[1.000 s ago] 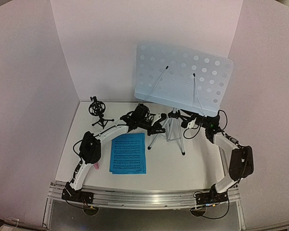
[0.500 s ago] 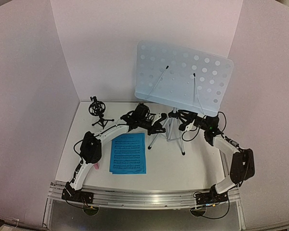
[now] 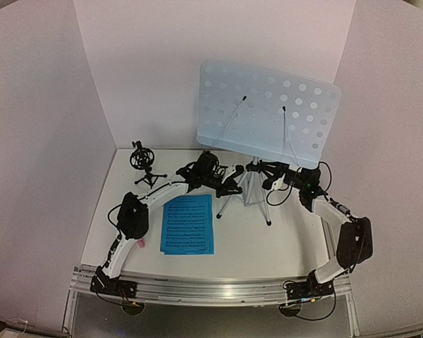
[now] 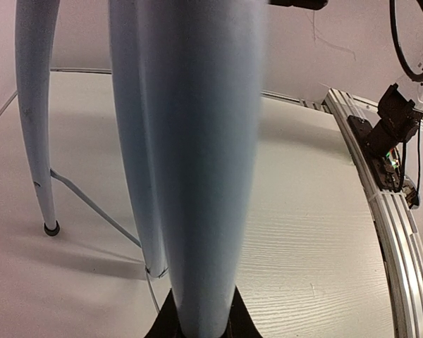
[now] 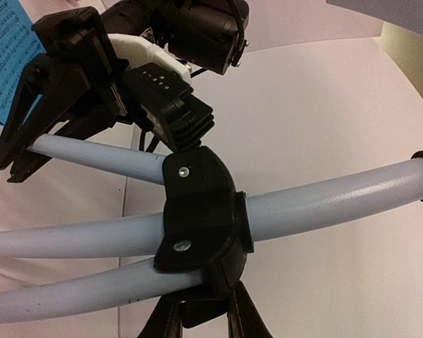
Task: Set up the instrument practice props
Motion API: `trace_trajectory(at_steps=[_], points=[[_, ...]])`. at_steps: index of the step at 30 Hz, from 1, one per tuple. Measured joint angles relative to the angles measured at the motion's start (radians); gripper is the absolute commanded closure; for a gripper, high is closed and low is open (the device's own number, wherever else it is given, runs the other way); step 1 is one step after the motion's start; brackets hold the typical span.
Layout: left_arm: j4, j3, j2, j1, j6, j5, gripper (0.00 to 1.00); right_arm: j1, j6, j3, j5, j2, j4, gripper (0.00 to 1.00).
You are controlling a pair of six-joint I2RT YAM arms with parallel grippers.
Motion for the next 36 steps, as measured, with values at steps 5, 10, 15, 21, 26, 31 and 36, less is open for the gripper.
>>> trace_trajectory(at_steps=[5, 10, 15, 21, 26, 31, 36], points=[[0.001, 0.000, 0.000, 0.002, -0.003, 0.000, 1.00, -0.001, 0.027, 0.060, -0.009, 0.000, -0.131, 0.83], [0.007, -0.005, 0.000, 0.002, -0.005, 0.003, 1.00, -0.002, 0.077, 0.147, -0.012, 0.001, -0.323, 0.84], [0.027, -0.017, -0.001, 0.004, -0.008, 0.011, 1.00, -0.004, 0.110, 0.240, -0.012, 0.016, -0.507, 0.86], [0.045, -0.030, -0.005, 0.004, -0.008, 0.015, 1.00, -0.019, 0.180, 0.295, -0.044, 0.029, -0.617, 0.89], [0.051, -0.037, -0.008, 0.003, -0.006, 0.015, 1.00, -0.029, 0.228, 0.335, -0.072, 0.046, -0.681, 0.89], [0.058, -0.044, -0.012, 0.003, -0.006, 0.013, 1.00, -0.032, 0.259, 0.371, -0.080, 0.059, -0.738, 0.76], [0.065, -0.053, -0.016, 0.002, -0.002, 0.014, 1.00, -0.036, 0.297, 0.378, -0.087, 0.059, -0.783, 0.64]])
